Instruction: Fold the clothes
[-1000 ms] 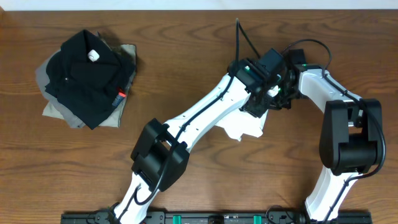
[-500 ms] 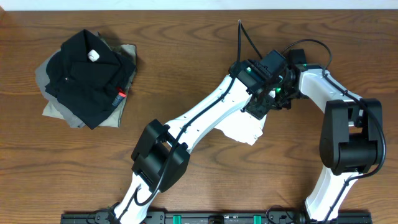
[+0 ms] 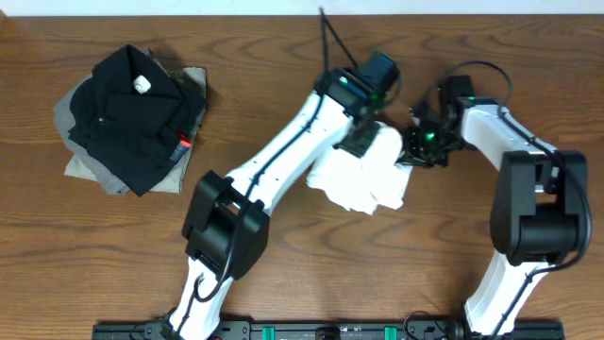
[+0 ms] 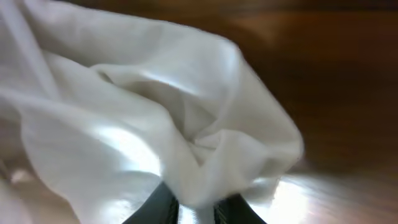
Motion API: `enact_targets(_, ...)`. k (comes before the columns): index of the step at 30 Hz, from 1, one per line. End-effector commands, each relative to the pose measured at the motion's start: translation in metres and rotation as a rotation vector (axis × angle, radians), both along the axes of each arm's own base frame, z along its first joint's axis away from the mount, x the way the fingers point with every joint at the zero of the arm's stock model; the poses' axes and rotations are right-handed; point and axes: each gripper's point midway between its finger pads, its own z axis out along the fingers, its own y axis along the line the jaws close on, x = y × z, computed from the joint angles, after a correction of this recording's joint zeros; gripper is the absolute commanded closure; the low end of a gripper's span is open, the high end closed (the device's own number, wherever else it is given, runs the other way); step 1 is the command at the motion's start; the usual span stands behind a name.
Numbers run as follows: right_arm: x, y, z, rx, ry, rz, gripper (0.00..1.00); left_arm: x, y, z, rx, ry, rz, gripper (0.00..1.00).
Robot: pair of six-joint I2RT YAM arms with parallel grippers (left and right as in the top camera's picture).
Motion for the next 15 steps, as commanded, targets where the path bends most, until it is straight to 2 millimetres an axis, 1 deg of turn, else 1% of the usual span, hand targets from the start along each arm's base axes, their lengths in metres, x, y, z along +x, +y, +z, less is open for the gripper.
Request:
enact_targets(1,0.009,-0.031,0.033,-0.037,-0.113,-0.033,0.81,0.003,0.004,0.023,-0.015,-0.046,0.011,0.48)
enact_targets(2,0.011,-0.032,0.043,-0.025,-0.142,-0.028,0.8,0.003,0.004,0.023,-0.014,-0.045,0.011,0.46)
enact_targets(3,0.013,-0.03,0.057,-0.002,-0.19,-0.006,0.77,0.003,0.004,0.022,-0.013,-0.043,0.011,0.45)
enact_targets(4,0.015,-0.026,0.071,0.026,-0.243,0.028,0.75,0.002,0.004,0.022,-0.012,-0.042,0.011,0.44)
enact_targets(6,0.016,-0.018,0.094,0.062,-0.317,0.072,0.67,0.003,0.004,0.023,-0.013,-0.043,0.011,0.44)
enact_targets(7,0.016,-0.018,0.103,0.058,-0.343,0.074,0.64,0.003,0.004,0.023,-0.015,-0.045,0.011,0.43)
enact_targets(9,0.016,-0.018,0.111,0.052,-0.365,0.074,0.62,0.004,0.003,0.023,-0.017,-0.048,0.011,0.43)
enact_targets(11,0.016,-0.016,0.114,0.054,-0.368,0.073,0.59,0.004,0.003,0.023,-0.017,-0.048,0.011,0.43)
enact_targets(13,0.015,-0.009,0.11,0.055,-0.361,0.093,0.55,0.004,0.003,0.023,-0.017,-0.049,0.011,0.42)
enact_targets(15,0.015,0.002,0.101,0.058,-0.341,0.119,0.53,0.005,0.005,0.023,-0.017,-0.049,0.016,0.42)
